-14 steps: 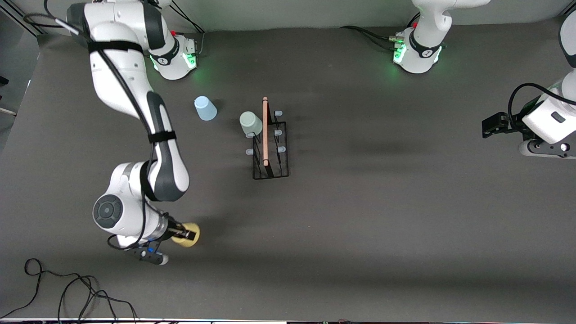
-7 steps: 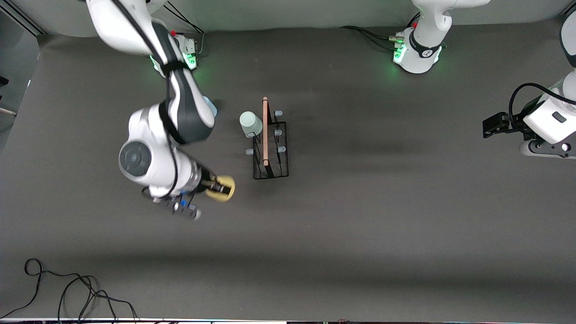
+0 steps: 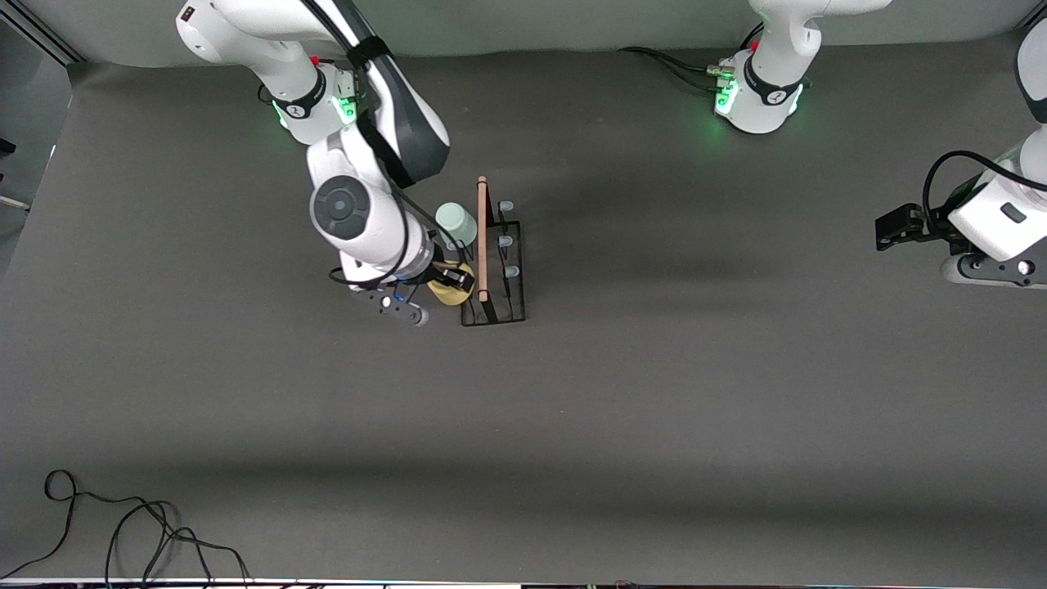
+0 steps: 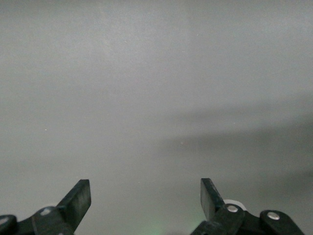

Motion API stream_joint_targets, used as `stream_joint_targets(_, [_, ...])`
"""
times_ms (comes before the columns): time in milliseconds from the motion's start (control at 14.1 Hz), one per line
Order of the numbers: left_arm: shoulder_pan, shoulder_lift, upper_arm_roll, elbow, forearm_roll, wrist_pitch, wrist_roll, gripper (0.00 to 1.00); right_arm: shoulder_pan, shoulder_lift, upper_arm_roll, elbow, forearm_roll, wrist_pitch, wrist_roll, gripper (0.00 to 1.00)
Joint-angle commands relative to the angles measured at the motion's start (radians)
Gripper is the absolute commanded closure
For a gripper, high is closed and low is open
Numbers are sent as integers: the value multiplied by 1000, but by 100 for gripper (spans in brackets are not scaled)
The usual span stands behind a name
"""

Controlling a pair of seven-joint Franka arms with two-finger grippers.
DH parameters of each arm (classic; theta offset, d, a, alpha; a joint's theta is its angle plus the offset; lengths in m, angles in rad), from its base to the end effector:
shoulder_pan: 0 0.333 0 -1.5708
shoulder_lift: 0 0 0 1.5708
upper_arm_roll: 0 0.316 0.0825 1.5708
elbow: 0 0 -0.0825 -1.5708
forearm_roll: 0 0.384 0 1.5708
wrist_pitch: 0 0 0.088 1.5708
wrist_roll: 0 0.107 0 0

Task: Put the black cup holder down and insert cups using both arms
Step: 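Carry the yellow cup to the holder and slide it onto a peg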

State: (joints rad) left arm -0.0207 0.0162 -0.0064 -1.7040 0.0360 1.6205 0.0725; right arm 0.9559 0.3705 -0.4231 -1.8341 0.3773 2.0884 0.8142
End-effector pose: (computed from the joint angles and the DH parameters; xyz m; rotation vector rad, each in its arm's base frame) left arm 0.5564 -0.0114 0.5569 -3.1001 0.1601 0.1561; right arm 0.5212 0.3485 0.3391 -2.9628 0.6971 0.2472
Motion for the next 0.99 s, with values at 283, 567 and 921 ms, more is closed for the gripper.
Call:
stream_joint_targets(283, [-5,-10,2,-14,13,7,0,0,23,-62,-11,-109,-21,78,22,0])
stream_joint_targets(567, [-16,5,0,-14,13,15,-25,0,17,-91,-55,-67,-23,-8,0,0])
stream_joint_targets(921, [-30,5,0,-19,1,61,-69,0,11,-97,-297,247,-43,-488,-229,0])
